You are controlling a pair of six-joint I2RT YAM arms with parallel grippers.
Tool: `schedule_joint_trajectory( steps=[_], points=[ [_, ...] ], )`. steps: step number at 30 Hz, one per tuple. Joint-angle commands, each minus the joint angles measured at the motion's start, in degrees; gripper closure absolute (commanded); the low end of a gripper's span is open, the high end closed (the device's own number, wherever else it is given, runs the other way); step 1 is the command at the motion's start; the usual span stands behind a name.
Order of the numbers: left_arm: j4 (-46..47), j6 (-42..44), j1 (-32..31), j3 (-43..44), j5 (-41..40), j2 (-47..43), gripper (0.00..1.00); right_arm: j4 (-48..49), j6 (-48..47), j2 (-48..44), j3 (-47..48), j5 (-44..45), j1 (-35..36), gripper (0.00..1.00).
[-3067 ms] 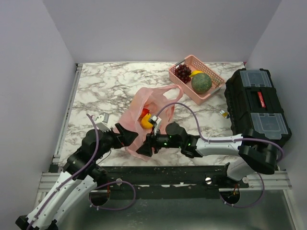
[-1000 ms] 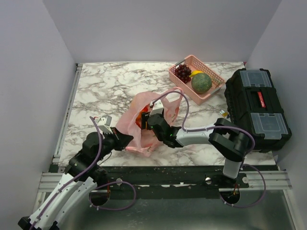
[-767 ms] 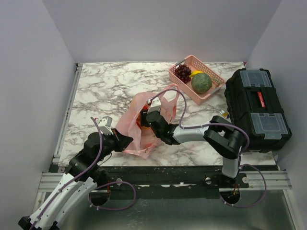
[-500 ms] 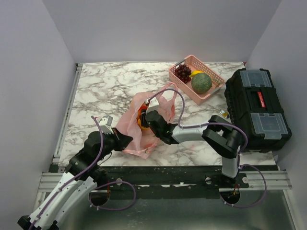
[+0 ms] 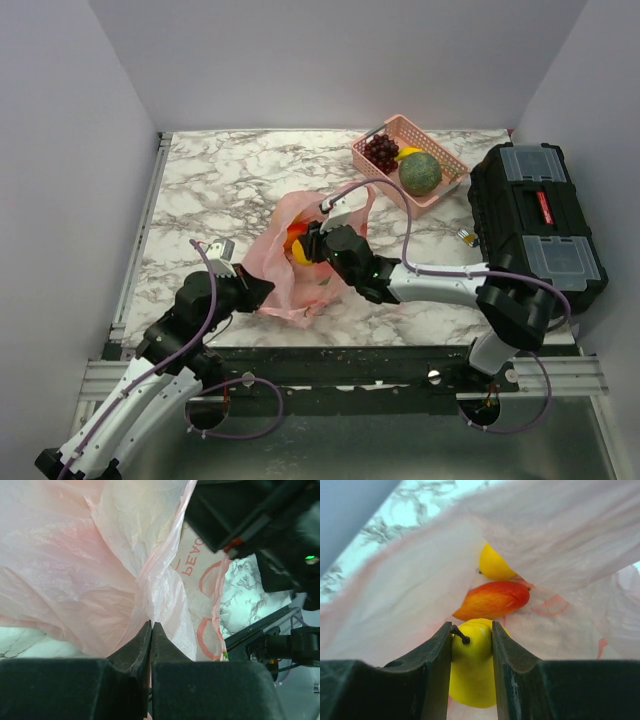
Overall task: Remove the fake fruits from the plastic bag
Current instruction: Take out the fake fruit from the plastic bag, then place the fake fruit in the bin.
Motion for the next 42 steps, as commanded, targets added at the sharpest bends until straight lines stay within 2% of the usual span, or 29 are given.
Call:
schedule_joint_trajectory(
  steps=[1,10,19,28,35,39,42],
  points=[
    [-0.2,1.0,0.3,1.4,-2.1,0.1,1.0,-4.0,0.6,-6.1,-1.2,-3.7,0.1,0.91],
    [2.3,0.6,0.3,1.2,-0.9,3.2,1.0,-7.4,-0.5,-20.1,-3.4,-4.7,0.1,0.99],
    [1.7,0.9,0.3,1.9,-2.1,3.5,1.0,-14.6,-3.6,-37.7,-5.5,3.6,0.1,0.99],
    [0.8,4.8,0.3,3.9,-2.1,4.0,1.0,-19.0,-7.2,-51.7,-10.1,16.9,0.1,0.99],
    [1.7,5.4,0.3,3.7,-1.7,4.0,1.0,-18.6,-9.0,-54.9,-12.4,28.3,0.1,0.99],
    [1.7,5.8,0.3,3.9,-1.5,3.7,1.0,-15.3,-10.0,-56.6,-13.9,30.4,0.1,0.99],
    [2.2,6.2,0.3,3.8,-0.6,3.5,1.0,-12.6,-12.0,-54.2,-13.5,35.8,-0.1,0.99]
  ],
)
